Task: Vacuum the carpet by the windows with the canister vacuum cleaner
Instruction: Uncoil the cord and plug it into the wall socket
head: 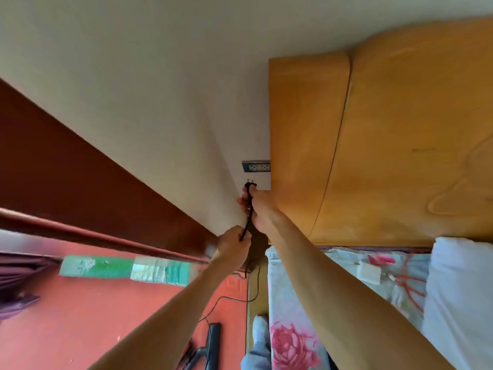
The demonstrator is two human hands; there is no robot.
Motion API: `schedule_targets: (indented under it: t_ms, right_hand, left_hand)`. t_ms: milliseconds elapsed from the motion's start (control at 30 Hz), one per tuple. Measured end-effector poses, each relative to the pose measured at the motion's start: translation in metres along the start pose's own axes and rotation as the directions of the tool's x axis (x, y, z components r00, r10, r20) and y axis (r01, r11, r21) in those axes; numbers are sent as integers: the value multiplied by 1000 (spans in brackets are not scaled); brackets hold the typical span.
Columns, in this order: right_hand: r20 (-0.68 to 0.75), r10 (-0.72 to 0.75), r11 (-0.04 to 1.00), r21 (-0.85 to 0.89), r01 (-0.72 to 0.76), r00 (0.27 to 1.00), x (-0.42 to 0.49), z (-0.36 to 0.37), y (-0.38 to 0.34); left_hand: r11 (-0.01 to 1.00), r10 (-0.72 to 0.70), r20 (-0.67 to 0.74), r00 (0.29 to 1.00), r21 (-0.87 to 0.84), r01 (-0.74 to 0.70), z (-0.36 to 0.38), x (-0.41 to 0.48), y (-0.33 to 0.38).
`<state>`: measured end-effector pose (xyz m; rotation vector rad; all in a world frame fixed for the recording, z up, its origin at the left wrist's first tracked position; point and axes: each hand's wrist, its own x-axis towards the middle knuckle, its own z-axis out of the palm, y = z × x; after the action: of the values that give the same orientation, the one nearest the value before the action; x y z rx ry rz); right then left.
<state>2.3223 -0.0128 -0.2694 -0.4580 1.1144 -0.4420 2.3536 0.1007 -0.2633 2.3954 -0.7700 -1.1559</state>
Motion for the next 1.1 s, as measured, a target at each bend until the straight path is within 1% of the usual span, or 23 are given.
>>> schedule_targets:
  t_ms: [133,300,367,500,600,733,800,867,1000,1033,1100]
  right_hand:
    - [-92,-22,998,53,27,996,51,21,-1]
    - [-229,-99,995,12,104,968,115,30,0]
    - [-285,-111,994,-16,111,952,139,29,1]
    - [-334,-111,993,-81,89,936,176,30,11]
    - [-392,-171,978,-179,108,904,198,30,21]
    - [-472,-238,961,-242,135,849,210,31,32]
    - [-511,-265,959,-230,167,817,214,29,35]
    - [-521,-293,951,-242,190,802,215,25,35]
    - [-403,-392,867,-462,186,827,208,24,35]
    - [-401,-403,858,-479,187,823,207,25,35]
    - [-433,-390,871,-460,173,812,209,26,34]
  left_hand:
    - [999,-43,-101,994,-30,40,5,27,-7]
    - [990,-131,-159,979,-80,119,21,74,7]
    - [987,-146,-175,974,-86,133,29,90,11]
    - [991,-130,-188,974,-69,119,40,112,-1]
    - [996,-87,-196,977,-6,87,42,123,-4]
    - [998,-62,-168,984,-27,58,44,123,-2]
    - [998,-37,-168,985,-53,28,45,123,-3]
    - [998,-26,-157,987,-58,17,45,123,-3]
    - [998,-28,-121,992,-57,22,44,119,2]
    - [997,-39,-120,992,-67,31,43,119,2]
    - [995,-56,-151,987,-90,43,44,120,0]
